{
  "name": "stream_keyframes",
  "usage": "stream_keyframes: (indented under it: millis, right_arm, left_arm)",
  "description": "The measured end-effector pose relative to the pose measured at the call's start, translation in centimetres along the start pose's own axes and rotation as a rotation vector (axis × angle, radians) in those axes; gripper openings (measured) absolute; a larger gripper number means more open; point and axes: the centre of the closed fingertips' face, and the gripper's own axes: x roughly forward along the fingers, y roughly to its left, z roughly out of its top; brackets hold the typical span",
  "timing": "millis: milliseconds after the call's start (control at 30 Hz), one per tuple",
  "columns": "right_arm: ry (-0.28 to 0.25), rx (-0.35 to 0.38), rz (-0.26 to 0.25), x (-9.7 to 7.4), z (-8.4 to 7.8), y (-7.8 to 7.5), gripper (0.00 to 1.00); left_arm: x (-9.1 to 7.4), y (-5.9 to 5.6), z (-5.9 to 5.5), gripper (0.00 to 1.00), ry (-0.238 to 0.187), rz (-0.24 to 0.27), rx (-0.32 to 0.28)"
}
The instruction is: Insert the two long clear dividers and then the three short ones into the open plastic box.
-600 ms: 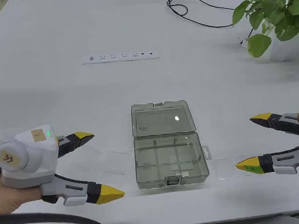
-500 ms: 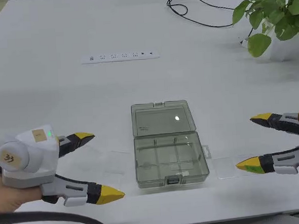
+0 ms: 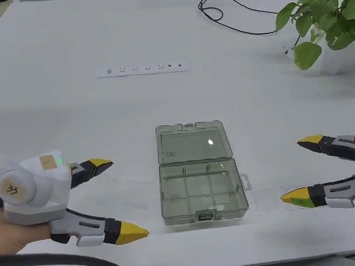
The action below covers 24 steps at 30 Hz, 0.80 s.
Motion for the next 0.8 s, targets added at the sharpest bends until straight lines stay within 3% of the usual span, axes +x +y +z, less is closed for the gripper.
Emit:
stream_keyframes:
  millis: [800]
  right_arm:
    - [-0.005,0.003,0.000,0.09,0.03,-0.09,0.80]
  left_arm:
    - [0.13,0.34,-0.26,1.00,0.004,0.007,-0.018]
